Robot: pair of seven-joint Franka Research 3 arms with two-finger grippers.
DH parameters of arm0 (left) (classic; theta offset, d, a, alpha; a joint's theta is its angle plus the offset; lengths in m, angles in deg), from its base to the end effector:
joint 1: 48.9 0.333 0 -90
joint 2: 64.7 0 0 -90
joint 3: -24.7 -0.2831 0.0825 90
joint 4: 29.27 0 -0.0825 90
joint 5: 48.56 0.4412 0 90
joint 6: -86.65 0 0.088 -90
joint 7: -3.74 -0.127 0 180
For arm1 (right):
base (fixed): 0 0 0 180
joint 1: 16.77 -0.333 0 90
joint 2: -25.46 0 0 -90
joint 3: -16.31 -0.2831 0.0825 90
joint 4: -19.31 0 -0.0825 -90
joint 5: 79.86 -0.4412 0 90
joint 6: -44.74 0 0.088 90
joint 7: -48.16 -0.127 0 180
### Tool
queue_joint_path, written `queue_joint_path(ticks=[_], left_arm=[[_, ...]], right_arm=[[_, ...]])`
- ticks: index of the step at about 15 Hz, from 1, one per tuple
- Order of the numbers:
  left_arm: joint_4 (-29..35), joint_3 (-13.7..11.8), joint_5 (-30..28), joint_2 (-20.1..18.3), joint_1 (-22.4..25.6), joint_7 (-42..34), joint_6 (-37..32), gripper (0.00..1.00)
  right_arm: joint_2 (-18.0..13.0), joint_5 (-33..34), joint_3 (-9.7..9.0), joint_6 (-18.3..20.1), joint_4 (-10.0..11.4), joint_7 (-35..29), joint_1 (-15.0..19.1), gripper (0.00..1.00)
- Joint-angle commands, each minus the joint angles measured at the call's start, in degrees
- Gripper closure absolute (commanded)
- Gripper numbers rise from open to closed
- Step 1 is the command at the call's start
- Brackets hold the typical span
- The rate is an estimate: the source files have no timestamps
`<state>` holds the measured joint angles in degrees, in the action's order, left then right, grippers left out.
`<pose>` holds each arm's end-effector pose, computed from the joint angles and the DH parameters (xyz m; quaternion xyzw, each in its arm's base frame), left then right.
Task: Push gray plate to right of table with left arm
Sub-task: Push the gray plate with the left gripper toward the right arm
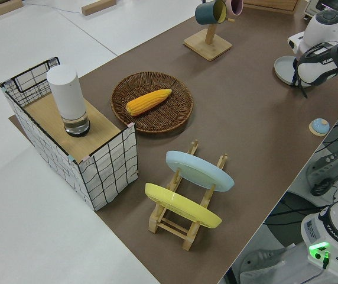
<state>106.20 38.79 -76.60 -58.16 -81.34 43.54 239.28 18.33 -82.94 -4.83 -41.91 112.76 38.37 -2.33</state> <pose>0.3895 -0.4015 0.1996 0.9742 0.1487 -0.0341 0.1661 0.5668 0.0844 0.6032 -0.9996 0.0268 0.0019 0.0042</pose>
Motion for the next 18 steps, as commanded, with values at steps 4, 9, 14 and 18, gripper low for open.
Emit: queue_joint_path(ticks=[4, 9, 14, 18], left_arm=[[-4.33, -0.99, -1.05, 5.41, -4.29, 1.68, 2.93, 1.00], [-4.59, -0.82, -1.23, 5.50, -4.20, 4.58, 3.03, 0.58], [-4.59, 0.06, -1.23, 1.73, -2.45, 7.39, 0.58, 0.02], [-4.95, -0.12, -0.88, -2.14, 0.36, 6.79, -6.10, 0.01]], right_arm=[[-1.57, -1.23, -0.83, -0.01, 1.56, -0.67, 1.38, 0.005], [-1.57, -1.23, -0.83, -0.02, 1.56, -0.58, 1.38, 0.005], [-1.57, -1.23, -0.83, -0.02, 1.56, -0.67, 1.38, 0.005], [-1.57, -1.23, -0.83, -0.02, 1.56, -0.58, 1.38, 0.005]])
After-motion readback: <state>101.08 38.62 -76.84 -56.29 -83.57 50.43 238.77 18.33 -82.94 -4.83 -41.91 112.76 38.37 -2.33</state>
